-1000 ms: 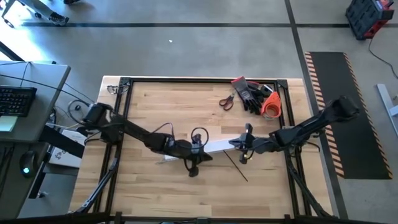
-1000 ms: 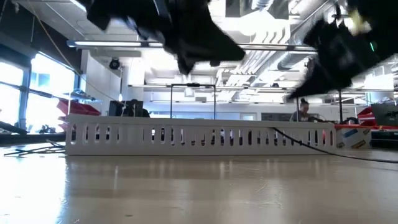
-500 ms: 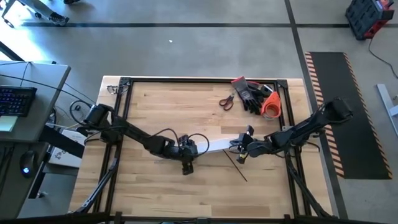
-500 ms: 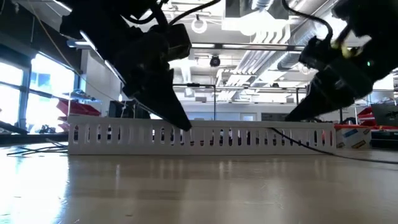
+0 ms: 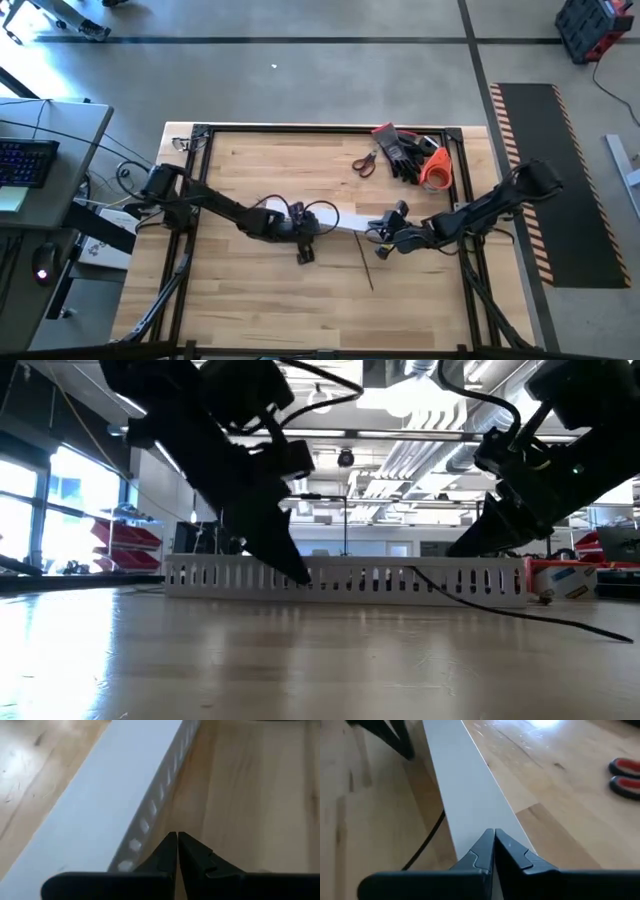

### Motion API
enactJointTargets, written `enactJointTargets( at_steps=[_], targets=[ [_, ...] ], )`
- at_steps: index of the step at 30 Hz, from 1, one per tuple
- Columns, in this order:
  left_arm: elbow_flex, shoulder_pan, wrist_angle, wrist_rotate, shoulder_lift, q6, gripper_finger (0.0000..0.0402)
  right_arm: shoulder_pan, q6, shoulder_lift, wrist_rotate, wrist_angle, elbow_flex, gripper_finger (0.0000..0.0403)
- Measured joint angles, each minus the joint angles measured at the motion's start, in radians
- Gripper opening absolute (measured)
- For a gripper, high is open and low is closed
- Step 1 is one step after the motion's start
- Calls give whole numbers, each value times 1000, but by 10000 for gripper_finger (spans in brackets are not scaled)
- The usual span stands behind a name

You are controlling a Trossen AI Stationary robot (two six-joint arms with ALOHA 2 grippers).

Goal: Ziptie cables
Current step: Close the white cable duct, then return to Home Position

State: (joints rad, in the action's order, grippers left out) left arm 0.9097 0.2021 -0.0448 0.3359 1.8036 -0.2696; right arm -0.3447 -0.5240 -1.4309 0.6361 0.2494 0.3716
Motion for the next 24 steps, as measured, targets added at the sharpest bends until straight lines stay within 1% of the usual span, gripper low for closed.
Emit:
enactJointTargets(
  at_steps=[3, 5, 11, 13, 15, 17, 19, 21, 24],
  targets=[
    [1, 6, -1, 0, -58, 0, 0, 17, 125, 77, -18, -35, -2, 2],
    [3, 12, 3, 14, -109, 2, 0, 34, 180, 152, -18, -50, -3, 2],
    [3, 34, 134, 71, -307, 13, 0, 83, 281, 418, -21, -188, 0, 2],
    [3, 38, 184, 69, -376, 11, 0, 93, 319, 524, -72, -256, 0, 2],
    [3, 50, 233, 82, -445, 11, 0, 106, 353, 635, -166, -329, 0, 2],
    [3, 63, 288, 130, -507, 10, 0, 120, 373, 752, -254, -406, 1, 2],
    [1, 70, 342, 174, -569, 5, 0, 133, 375, 865, -310, -473, 1, 2],
    [-30, 69, 334, 190, -637, -5, 0, 141, 374, 972, -341, -531, -2, 2],
    [-130, 57, 281, 177, -749, -16, 0, 142, 367, 1134, -401, -568, -35, 2]
  ],
)
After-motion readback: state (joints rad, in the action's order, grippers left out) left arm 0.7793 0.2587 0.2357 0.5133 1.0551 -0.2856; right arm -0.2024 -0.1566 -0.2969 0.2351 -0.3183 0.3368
